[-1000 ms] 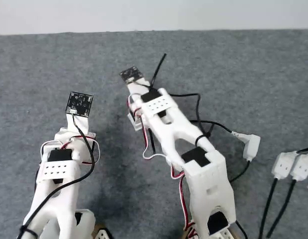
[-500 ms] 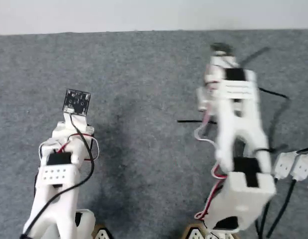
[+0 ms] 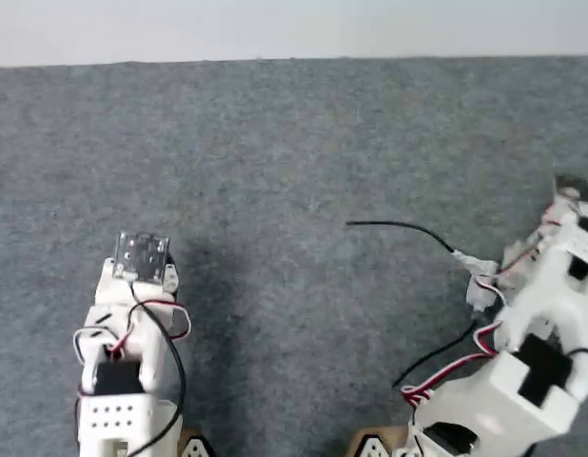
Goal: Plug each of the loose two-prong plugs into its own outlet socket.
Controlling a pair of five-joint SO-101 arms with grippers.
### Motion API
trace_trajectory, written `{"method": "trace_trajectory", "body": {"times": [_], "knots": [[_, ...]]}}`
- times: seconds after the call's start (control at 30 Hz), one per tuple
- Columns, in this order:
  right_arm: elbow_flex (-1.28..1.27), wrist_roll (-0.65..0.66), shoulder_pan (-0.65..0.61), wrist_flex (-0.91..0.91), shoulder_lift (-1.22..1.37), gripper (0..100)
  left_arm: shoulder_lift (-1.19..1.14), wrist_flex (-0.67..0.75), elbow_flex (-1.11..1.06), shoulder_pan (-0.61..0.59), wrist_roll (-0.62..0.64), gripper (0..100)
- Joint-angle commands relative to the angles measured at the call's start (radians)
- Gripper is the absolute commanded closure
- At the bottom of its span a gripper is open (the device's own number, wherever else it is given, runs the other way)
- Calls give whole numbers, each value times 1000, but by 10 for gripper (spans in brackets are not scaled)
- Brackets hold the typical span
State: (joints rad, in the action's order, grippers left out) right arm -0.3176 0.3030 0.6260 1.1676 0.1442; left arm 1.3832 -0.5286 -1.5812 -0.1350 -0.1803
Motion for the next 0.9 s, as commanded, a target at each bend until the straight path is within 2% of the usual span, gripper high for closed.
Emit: {"method": "trace_trajectory", "body": {"times": [0.0, 0.1, 0.17, 0.2, 0.3, 0.47, 0.5, 0.57, 0.67, 0.87], "knots": [[-17, 80, 33, 36, -47, 905, 252, -153, -19, 2, 9, 974], [-9, 72, 28, 128, -85, 696, 460, -276, -70, -11, 8, 974], [-11, 98, 18, 189, -130, 595, 448, -299, -53, -61, 8, 974], [-11, 101, 13, 222, -157, 578, 417, -299, -41, -89, 8, 974], [-15, 98, 4, 325, -245, 660, 399, -304, -31, -157, 15, 974], [-38, 60, -18, 444, -400, 972, 445, -488, 4, -187, 17, 974], [-61, 60, -19, 456, -433, 998, 443, -537, 24, -186, 18, 974], [-133, 60, -28, 461, -504, 960, 440, -647, 42, -184, 49, 973], [-293, 63, -53, 390, -633, 991, 440, -761, 42, -158, 100, 974], [-647, 64, -163, 170, -918, 991, 440, -775, 8, -140, 101, 974]]}}
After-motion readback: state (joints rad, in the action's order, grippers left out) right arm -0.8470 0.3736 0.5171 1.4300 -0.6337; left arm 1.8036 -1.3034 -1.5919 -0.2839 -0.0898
